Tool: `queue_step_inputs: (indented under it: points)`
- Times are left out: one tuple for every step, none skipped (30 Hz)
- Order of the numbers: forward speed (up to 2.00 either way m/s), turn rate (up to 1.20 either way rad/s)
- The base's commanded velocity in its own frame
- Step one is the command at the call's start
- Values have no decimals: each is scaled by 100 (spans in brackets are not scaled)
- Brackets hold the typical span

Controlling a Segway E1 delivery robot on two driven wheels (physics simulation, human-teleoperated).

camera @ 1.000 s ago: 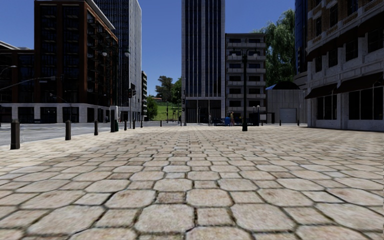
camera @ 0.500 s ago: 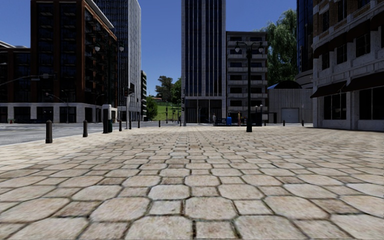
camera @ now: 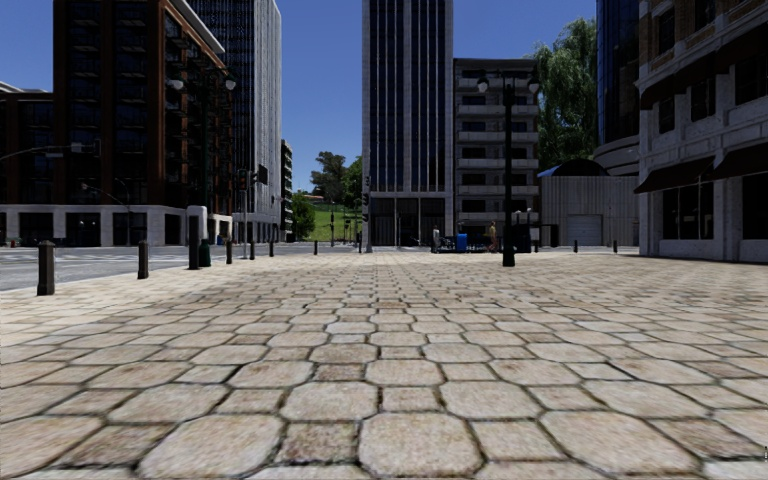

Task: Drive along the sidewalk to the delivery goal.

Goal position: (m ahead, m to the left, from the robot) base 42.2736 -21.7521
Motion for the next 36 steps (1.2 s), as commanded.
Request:
queue_step_inputs:
  points:
    - [200,0]
    - [200,0]
    - [200,0]
    - [200,0]
    - [200,0]
    - [200,0]
    - [200,0]
    - [200,0]
    - [200,0]
    - [200,0]
    - [200,0]
    - [200,0]
    - [200,0]
    - [200,0]
    - [200,0]
    - [200,0]
    - [200,0]
    - [200,0]
    - [200,0]
    - [200,0]
    - [200,0]
    - [200,0]
    - [200,0]
    - [200,0]
    - [200,0]
    - [200,0]
    - [200,0]
    - [200,0]
    - [200,0]
    - [200,0]
    - [200,0]
    - [200,0]
    - [200,0]
    - [200,0]
    - [200,0]
    - [200,0]
